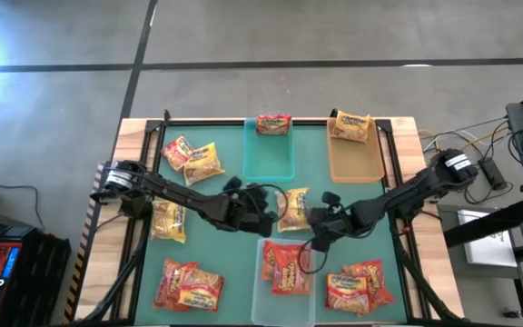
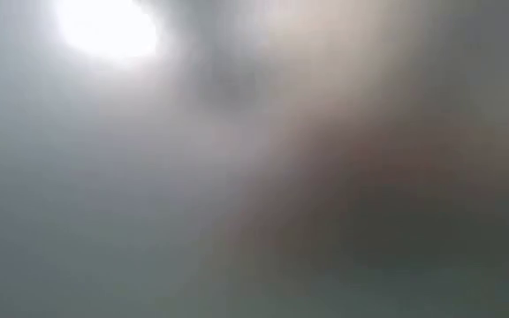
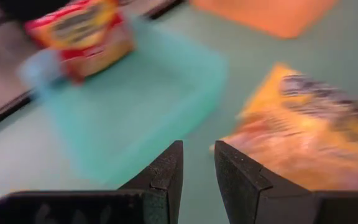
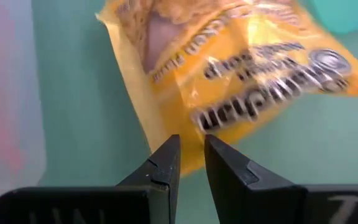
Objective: Sort Maruchan noodles
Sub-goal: Put the bottom right yellow noodle pack into the transparent orange bin
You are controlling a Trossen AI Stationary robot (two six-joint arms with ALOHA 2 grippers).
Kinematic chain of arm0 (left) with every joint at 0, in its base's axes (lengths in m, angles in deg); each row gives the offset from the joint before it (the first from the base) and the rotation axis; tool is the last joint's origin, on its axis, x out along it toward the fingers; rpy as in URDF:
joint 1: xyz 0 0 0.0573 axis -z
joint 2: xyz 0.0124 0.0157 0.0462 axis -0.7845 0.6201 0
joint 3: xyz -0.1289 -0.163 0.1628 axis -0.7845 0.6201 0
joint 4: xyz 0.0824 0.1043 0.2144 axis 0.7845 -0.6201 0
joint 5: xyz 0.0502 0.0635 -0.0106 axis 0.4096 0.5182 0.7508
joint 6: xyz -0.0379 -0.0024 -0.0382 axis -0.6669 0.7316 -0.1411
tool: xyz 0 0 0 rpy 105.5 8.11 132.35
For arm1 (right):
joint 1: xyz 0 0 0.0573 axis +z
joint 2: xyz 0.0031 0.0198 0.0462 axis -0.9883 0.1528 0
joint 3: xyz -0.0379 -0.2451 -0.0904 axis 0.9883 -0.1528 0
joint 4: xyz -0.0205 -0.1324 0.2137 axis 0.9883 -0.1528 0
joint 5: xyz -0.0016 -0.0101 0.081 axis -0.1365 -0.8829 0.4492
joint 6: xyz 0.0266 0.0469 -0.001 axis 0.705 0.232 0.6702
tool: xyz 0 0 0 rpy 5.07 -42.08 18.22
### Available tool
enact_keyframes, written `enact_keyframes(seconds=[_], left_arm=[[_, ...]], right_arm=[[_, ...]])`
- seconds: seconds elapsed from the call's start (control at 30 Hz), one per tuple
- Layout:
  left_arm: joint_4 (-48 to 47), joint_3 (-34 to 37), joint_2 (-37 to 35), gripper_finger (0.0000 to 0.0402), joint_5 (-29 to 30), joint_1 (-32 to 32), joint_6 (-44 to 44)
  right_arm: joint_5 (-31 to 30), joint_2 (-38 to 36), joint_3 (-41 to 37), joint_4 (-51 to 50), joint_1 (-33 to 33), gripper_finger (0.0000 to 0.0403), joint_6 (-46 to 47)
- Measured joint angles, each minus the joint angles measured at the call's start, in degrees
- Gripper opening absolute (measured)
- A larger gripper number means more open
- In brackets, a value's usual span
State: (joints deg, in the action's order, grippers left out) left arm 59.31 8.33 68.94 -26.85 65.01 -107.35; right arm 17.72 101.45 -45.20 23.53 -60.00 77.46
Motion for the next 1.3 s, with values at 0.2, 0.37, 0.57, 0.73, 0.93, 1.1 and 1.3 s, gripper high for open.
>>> enact_keyframes(seconds=[0.2, 0.37, 0.57, 0.73, 0.93, 1.1, 1.3], left_arm=[[15.45, 0.00, 2.53, 0.0075, -10.94, -1.99, 12.30], [20.91, 0.01, 5.21, 0.0075, -17.68, -4.86, 13.06], [22.41, 0.02, 8.19, 0.0075, -25.15, -6.38, 10.46], [22.47, 0.07, 9.76, 0.0075, -28.96, -6.38, 9.94], [20.72, 0.06, 9.96, 0.0075, -29.81, -7.34, 9.97], [15.54, -0.04, 9.91, 0.0075, -29.55, -7.38, 8.86], [13.36, -0.04, 9.87, 0.0075, -28.85, -7.36, 8.81]], right_arm=[[-0.34, -9.50, -0.35, -7.67, 0.00, 0.0063, 0.10], [-0.36, -15.97, -1.56, -8.50, 0.00, 0.0063, -0.42], [-0.01, -19.95, -2.70, -9.82, 0.00, 0.0077, -0.26], [0.06, -19.85, -3.00, -11.01, -0.26, 0.0124, 0.22], [-3.64, -17.72, -3.26, -10.84, -1.92, 0.0185, 5.64], [-9.80, -17.80, -5.94, -9.81, -3.62, 0.0210, 11.35], [-8.11, -20.16, -12.01, 6.71, -6.52, 0.0214, 13.02]])
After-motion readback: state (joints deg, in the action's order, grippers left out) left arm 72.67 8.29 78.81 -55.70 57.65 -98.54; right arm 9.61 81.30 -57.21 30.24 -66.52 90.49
